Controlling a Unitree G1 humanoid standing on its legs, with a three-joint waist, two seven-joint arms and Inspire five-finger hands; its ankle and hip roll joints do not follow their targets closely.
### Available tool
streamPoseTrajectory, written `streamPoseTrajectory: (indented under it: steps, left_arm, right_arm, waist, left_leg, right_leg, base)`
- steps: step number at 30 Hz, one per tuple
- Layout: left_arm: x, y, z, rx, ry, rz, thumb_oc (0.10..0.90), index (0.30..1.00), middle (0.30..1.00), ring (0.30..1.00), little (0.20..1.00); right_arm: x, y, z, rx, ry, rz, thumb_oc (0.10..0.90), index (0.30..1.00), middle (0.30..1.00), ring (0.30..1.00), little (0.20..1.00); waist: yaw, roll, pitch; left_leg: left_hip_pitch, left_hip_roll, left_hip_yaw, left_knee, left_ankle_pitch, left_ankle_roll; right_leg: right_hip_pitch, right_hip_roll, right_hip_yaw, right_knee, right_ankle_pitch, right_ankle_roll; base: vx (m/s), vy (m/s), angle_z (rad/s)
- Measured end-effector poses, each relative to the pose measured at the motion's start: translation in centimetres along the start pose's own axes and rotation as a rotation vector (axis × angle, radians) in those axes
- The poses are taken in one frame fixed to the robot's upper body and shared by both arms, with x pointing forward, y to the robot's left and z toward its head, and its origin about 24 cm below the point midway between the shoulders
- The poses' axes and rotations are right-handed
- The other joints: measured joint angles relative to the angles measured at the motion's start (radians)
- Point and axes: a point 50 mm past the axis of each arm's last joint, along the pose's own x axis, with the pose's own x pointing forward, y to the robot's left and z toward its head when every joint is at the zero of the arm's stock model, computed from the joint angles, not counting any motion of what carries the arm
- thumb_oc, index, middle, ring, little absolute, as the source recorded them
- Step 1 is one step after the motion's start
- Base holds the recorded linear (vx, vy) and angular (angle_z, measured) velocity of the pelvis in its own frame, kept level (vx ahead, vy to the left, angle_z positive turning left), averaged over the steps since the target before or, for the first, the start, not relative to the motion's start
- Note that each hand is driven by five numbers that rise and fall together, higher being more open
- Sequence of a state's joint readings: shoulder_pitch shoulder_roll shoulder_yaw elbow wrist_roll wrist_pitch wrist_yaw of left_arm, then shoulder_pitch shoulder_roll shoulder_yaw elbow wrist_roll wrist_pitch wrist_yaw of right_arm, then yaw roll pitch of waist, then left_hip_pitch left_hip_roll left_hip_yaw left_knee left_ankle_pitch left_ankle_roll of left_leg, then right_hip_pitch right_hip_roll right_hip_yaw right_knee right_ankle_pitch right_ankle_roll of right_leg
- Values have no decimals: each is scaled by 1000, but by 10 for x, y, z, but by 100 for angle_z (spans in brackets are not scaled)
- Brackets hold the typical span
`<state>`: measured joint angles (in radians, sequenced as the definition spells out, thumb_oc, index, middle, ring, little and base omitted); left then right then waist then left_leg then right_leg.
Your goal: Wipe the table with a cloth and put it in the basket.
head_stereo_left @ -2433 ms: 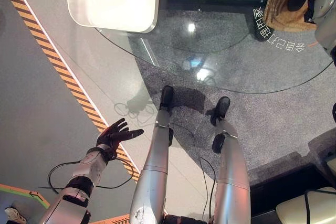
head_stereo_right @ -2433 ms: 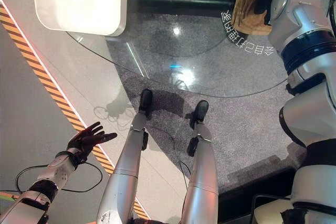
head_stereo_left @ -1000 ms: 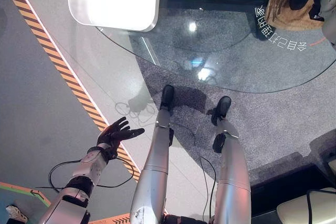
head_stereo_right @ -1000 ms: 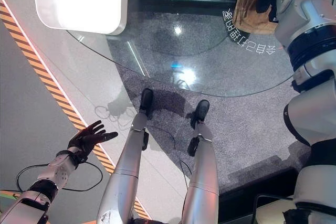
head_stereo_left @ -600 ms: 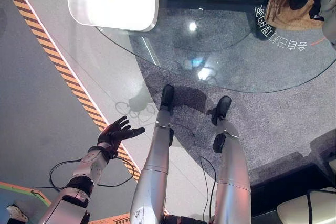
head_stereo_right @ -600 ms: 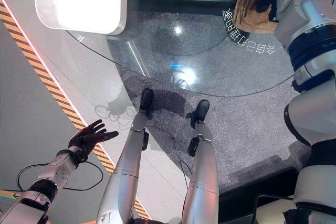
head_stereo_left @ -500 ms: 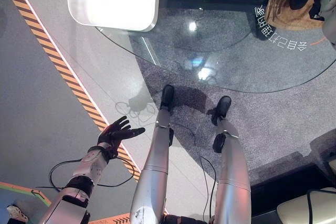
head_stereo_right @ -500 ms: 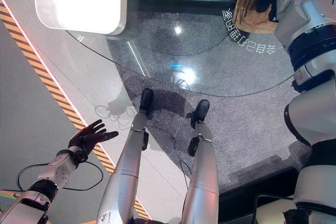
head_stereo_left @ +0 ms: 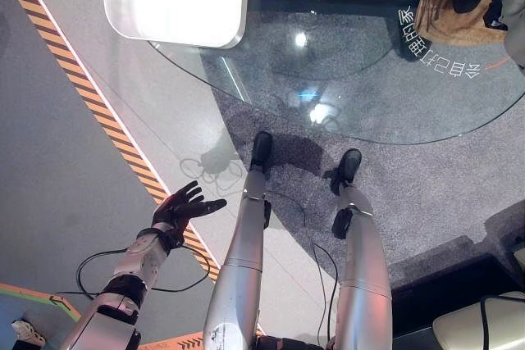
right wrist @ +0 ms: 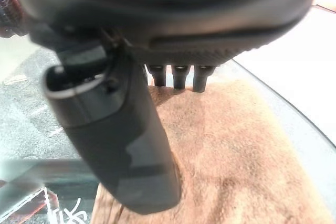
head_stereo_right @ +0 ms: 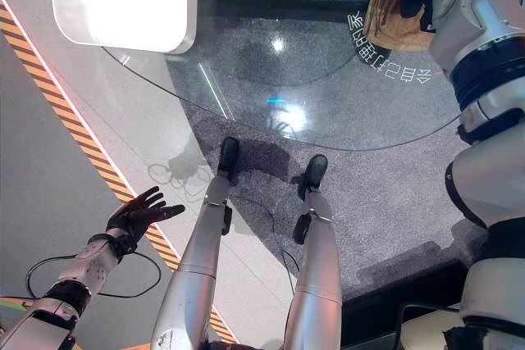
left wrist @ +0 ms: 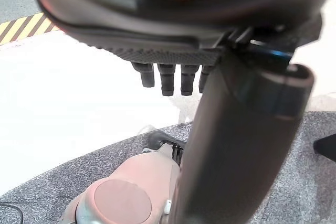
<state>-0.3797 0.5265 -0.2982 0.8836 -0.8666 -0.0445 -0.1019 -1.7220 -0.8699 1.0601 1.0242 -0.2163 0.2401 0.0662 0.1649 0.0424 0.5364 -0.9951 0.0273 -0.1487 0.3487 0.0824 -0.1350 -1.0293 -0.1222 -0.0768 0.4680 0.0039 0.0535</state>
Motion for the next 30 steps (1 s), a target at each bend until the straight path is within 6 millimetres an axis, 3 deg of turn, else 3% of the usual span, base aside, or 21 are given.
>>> streamPoseTrajectory:
  steps: [30]
  left_arm:
    - [0,0,0,-1,-1,1,800,900,900,900,900]
  right_arm:
    - [0,0,0,0,1,5,100,300,300,300,200]
  waist:
    - [1,0,0]
  left_leg:
    - [3,1,0,-2,3,0]
  right_leg:
    - [3,1,0,-2,1,0]
  base:
    - [0,0,0]
